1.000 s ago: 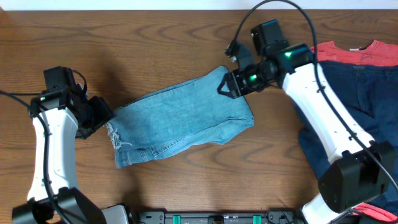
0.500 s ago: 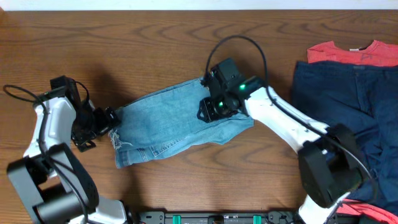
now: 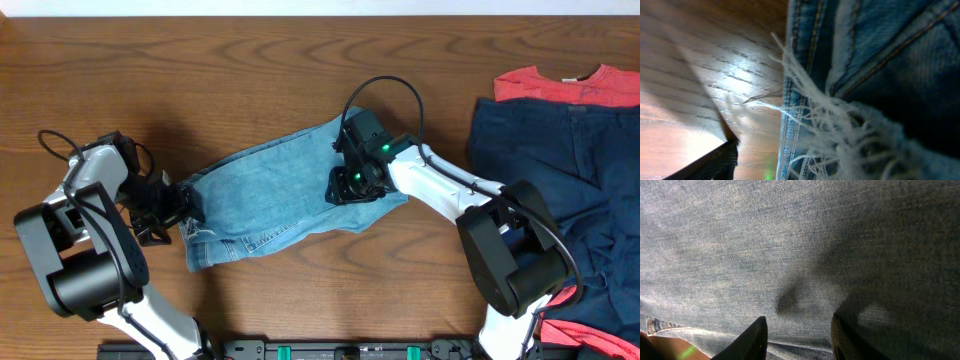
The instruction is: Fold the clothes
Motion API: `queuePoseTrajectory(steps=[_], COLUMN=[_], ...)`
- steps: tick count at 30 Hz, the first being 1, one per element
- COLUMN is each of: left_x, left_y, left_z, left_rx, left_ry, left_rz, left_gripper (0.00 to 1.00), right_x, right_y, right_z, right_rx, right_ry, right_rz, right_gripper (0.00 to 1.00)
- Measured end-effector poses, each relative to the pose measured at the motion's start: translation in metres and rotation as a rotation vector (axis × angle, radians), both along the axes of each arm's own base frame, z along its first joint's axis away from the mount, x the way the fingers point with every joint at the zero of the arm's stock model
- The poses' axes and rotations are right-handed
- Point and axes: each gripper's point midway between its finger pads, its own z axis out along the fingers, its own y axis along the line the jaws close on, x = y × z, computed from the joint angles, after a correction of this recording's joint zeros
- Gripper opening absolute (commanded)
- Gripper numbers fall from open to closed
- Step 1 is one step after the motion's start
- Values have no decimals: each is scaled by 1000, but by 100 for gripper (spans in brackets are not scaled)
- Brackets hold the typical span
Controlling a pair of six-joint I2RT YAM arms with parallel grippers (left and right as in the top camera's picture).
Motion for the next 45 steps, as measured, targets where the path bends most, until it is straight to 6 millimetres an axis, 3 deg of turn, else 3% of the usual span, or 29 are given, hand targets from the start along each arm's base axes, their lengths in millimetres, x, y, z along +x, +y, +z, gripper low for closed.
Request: queuePoseTrajectory(steps=[3,9,13,20,29,30,32,33,34,35,38,44,45], left_x=[-1,4,9,19,19,19,20,20,23,25,34,39,39], left_y=[-6,-23,-33,-54,-55,-55,-54,-55,-56,-57,-61,-60,-60], left_z=[-1,-4,-5,-2,1,1,1,2,5,9,22,23,23], left_rx=[-60,-195,-279,-425,-448,-448,-446,-449,-461,-462,-488,-481,-482], left_ry=[5,-24,-68,-143,-133,-134,-142,-147,-158,-175,-227,-280,-288], left_rz=[-21,-32,-30,-18,-16,-16,-21,-20,-11,-13,7,20,22], left_gripper=[62,19,7,6,6,12,43,52,84,98,98,98,88], right_x=[1,2,3,4,7,9,14,16,19,22,25,27,27], right_y=[0,-1,-1,-3,-7,-7,-6,-6,-5,-4,-2,0,0], right_z=[0,-1,-2,-3,-2,-2,-1,0,1,1,2,2,2], right_rx=[-2,-5,-11,-23,-18,-13,-2,3,9,14,23,29,29], right_ry=[-4,-8,-10,-16,-15,-18,-32,-42,-51,-60,-73,-82,-82], right_rz=[-1,-3,-7,-12,-24,-27,-33,-35,-39,-40,-40,-41,-43], right_gripper=[39,38,38,36,39,39,40,40,41,41,42,42,42])
